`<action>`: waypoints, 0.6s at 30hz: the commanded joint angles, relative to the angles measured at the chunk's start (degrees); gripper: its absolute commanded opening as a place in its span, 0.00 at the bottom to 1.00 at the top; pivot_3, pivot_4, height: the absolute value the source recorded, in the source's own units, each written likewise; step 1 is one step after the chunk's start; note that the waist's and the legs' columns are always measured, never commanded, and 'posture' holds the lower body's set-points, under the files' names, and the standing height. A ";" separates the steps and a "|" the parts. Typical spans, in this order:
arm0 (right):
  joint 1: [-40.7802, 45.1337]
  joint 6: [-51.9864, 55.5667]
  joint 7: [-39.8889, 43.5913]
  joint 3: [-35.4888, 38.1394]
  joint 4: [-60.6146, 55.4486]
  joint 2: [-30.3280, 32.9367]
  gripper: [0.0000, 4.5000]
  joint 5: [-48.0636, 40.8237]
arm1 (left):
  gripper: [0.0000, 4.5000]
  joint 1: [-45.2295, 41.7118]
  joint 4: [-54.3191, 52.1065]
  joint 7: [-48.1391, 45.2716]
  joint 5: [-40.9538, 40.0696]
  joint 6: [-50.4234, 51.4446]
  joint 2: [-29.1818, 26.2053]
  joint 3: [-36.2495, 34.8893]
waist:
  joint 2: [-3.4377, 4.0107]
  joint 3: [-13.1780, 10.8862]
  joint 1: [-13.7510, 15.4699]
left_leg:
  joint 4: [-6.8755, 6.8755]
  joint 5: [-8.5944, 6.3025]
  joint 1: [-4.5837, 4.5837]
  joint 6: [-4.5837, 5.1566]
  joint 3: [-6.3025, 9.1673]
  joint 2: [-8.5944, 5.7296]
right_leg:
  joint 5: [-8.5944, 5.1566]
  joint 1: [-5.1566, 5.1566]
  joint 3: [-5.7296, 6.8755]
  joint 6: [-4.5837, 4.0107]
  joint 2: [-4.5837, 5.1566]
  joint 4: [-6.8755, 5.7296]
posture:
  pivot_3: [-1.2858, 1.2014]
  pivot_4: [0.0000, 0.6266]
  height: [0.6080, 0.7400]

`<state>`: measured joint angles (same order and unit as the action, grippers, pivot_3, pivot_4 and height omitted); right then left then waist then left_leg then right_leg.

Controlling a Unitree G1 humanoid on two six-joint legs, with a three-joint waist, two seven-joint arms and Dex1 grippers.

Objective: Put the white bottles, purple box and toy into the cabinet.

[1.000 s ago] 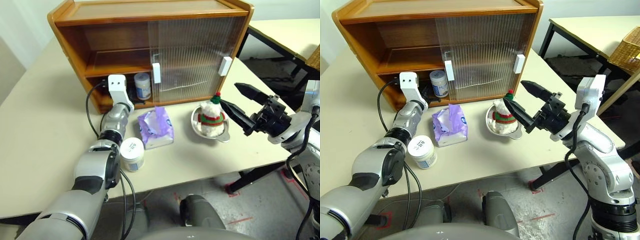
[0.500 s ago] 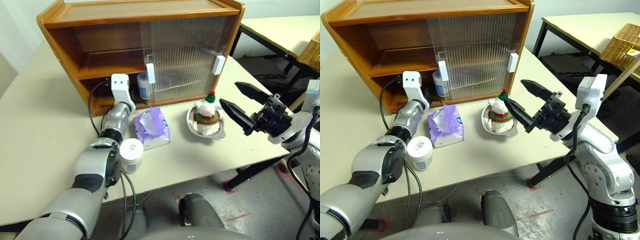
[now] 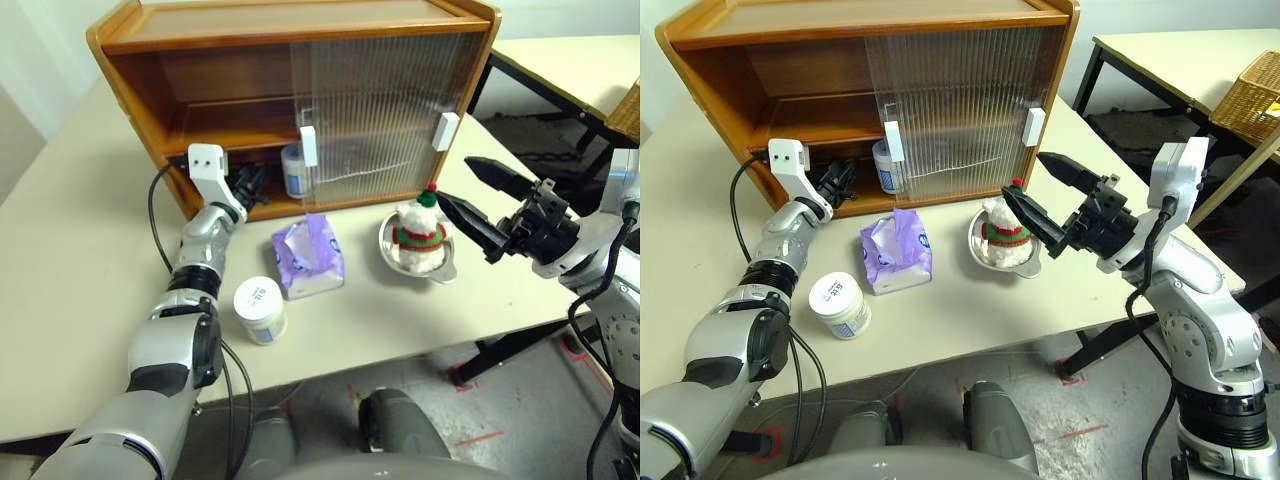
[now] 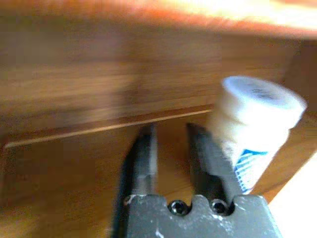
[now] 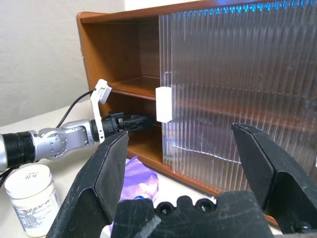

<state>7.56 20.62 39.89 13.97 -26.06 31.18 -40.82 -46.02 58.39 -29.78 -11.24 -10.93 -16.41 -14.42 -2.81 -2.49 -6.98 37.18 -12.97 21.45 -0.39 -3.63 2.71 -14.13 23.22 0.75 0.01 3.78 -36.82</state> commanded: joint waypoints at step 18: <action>3.79 -1.01 3.35 -2.77 5.25 -0.81 1.00 1.17 | 0.99 22.80 -38.13 -36.36 -15.34 23.28 -15.28 3.32 | 0.04 0.01 2.06 | 0.02 0.01 -0.06 0.01 -0.05 0.02 | 0.03 0.02 -0.05 -0.13 0.02 -0.06 | 0.50 0.00 1.00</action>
<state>10.68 20.46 42.67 11.81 -21.83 30.60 -40.03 -23.95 22.02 -64.26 -25.86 11.38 -30.91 -11.74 -2.76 -2.48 -4.93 37.20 -12.96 21.39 -0.38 -3.69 2.73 -14.10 23.24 0.70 -0.12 3.81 -36.89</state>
